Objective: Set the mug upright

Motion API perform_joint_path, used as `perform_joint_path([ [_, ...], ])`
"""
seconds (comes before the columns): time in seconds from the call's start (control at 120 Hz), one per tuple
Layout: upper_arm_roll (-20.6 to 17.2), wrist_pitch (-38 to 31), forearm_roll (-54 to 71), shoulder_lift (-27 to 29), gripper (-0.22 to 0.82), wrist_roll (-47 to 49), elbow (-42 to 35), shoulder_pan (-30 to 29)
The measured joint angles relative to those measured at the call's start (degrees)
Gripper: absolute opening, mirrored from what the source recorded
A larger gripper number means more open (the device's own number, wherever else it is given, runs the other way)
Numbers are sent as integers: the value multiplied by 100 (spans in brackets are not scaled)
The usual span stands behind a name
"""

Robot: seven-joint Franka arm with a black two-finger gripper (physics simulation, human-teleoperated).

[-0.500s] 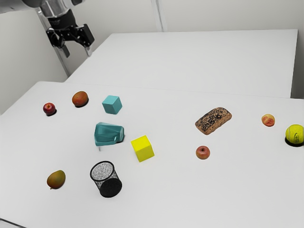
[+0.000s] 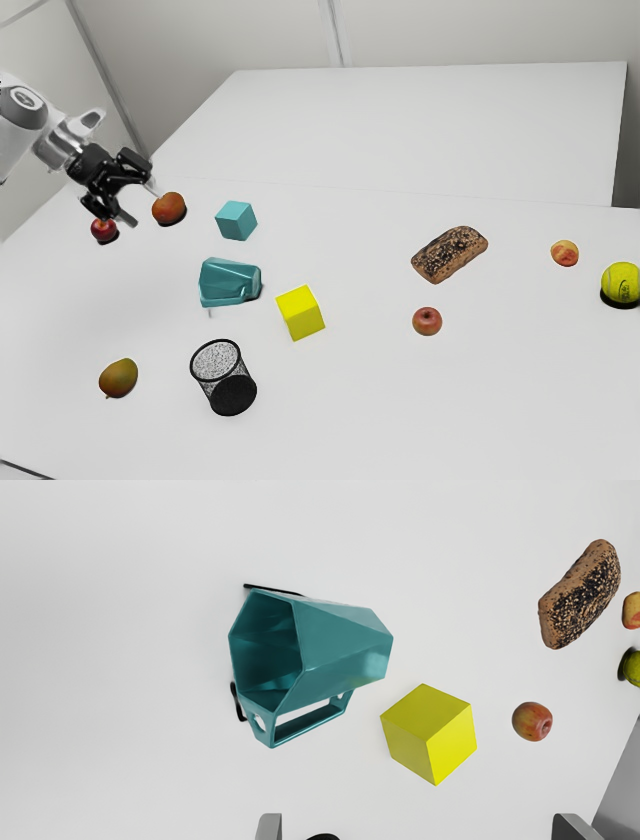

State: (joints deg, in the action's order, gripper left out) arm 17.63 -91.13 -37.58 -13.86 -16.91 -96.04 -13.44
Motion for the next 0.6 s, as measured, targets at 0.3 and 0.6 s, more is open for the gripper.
perform_joint_path([
  [0.3,47,-744,-2175,-866,59,-2217,-1247,-18],
  [0.6,39,-1009,-3158,-968,59,-3615,-1635,34],
])
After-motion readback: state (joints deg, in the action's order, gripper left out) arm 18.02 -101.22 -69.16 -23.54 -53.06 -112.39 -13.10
